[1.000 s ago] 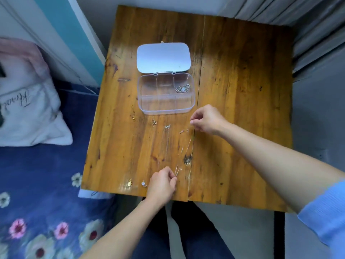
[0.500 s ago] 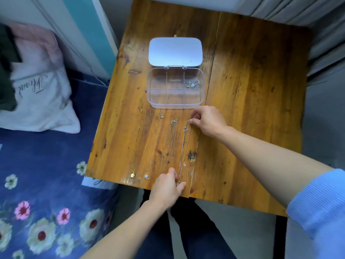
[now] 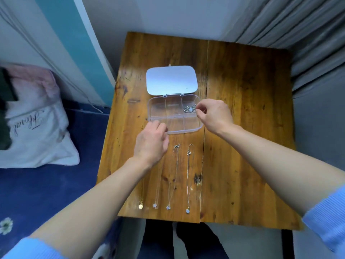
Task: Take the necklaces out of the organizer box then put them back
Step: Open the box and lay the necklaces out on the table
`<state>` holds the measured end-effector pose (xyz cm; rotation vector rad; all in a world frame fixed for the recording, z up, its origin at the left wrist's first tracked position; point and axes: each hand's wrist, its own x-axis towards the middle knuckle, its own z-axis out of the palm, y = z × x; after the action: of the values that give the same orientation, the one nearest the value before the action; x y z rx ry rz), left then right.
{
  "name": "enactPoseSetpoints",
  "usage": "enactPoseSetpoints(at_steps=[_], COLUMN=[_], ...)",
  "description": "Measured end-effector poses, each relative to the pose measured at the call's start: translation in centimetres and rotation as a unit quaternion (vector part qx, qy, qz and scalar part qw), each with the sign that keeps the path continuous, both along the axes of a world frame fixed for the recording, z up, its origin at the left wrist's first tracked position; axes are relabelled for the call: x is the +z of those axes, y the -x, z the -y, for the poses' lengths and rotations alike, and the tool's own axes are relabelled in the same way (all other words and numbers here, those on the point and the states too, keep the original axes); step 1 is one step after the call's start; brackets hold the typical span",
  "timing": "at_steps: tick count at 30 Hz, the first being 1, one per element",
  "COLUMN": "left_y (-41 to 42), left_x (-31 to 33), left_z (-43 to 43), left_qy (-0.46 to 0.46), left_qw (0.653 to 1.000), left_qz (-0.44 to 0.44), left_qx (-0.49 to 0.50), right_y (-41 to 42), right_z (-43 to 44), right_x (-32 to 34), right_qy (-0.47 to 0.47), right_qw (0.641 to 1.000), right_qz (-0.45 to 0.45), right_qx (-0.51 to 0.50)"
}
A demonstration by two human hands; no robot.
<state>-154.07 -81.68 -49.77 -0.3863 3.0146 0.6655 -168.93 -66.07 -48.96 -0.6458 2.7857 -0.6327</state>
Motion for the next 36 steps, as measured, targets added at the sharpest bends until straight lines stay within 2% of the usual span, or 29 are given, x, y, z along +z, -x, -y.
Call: enactPoseSetpoints(at_steps=[5, 8, 11, 15, 24, 30, 36], left_y=[3.0, 2.8, 2.5, 2.6, 2.8, 2.9, 3.0], left_x=[-1.5, -2.3, -2.8, -3.1, -3.3, -3.3, -3.2], left_z=[2.6, 3.4, 4.1, 4.5, 5.1, 5.2, 5.1], left_qy=[0.088, 0.075, 0.051, 0.029, 0.012, 0.02, 0.021], left_qw=[0.987, 0.984, 0.984, 0.984, 0.981, 0.981, 0.982], left_qz=[0.067, 0.061, 0.051, 0.03, 0.03, 0.024, 0.027], left_qx=[-0.119, -0.151, -0.166, -0.176, -0.189, -0.19, -0.186], right_y=[1.2, 1.7, 2.2, 2.7, 2.8, 2.4, 3.0], right_z=[3.6, 5.1, 6.1, 7.3, 7.0, 6.2, 4.8], right_x=[-1.6, -2.3, -2.6, -2.6, -2.9, -3.3, -2.4], right_qy=[-0.133, -0.229, -0.258, -0.261, -0.232, -0.185, -0.101], right_qw=[0.99, 0.972, 0.964, 0.962, 0.972, 0.983, 0.992], right_qz=[-0.002, -0.019, -0.046, -0.059, -0.024, -0.007, 0.021], right_qx=[0.042, 0.057, 0.053, 0.05, 0.034, -0.005, -0.076])
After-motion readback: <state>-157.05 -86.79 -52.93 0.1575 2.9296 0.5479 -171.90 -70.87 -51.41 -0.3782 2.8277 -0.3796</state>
